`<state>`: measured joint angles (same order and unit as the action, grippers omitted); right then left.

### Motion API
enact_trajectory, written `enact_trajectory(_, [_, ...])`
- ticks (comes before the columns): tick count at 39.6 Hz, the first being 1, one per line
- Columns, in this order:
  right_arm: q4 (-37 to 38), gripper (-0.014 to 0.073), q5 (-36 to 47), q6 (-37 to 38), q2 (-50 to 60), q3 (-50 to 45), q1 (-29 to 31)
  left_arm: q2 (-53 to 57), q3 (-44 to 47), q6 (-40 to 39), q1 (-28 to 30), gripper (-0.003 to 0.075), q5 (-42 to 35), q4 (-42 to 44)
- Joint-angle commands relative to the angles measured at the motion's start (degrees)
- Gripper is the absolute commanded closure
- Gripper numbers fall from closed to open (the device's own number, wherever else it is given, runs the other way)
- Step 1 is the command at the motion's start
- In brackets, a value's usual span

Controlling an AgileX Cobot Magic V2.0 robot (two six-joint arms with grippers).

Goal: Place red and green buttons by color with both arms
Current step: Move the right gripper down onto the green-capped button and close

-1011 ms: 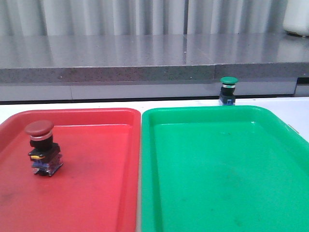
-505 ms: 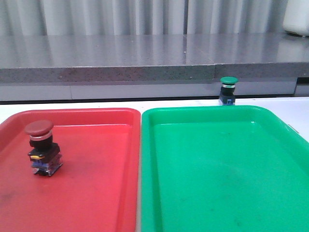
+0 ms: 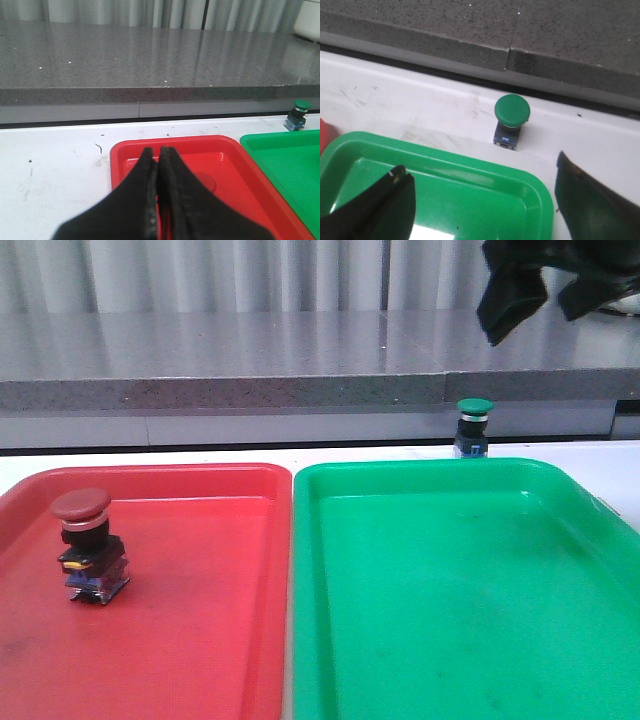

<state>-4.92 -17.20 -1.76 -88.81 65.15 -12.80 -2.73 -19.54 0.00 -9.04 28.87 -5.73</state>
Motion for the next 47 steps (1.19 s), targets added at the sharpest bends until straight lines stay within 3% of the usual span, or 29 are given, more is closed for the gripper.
enact_trajectory(1, [0.08, 0.0006, 2.56, 2.63, -2.55, 5.99, 0.1, -0.59, -1.35, -0.67, 0.09, 0.074, -4.62, -0.66])
enact_trajectory(10, [1.81, 0.0006, -3.59, 7.62, -13.6, 17.4, 0.1, -0.59, -1.35, -0.67, 0.09, 0.074, -4.62, -0.66])
enact_trajectory(21, [15.45, 0.0006, -8.97, 20.47, -21.42, 26.35, 0.68, -0.59, -1.35, -0.67, 0.09, 0.074, -4.62, -0.66])
enact_trajectory(37, [15.69, 0.0012, -9.99, 25.53, -29.27, 31.58, 1.82, -0.59, -1.35, -0.67, 0.09, 0.074, -4.62, -0.66])
enact_trajectory(41, [15.69, 0.0083, -10.23, 25.68, -30.0, 31.93, 1.89, -0.59, -1.35, -0.67, 0.09, 0.074, -4.62, -0.66])
enact_trajectory(47, [15.69, 0.0328, -10.05, 25.68, -30.0, 31.93, 1.89, -0.59, -1.35, -0.67, 0.09, 0.074, -4.62, -0.66])
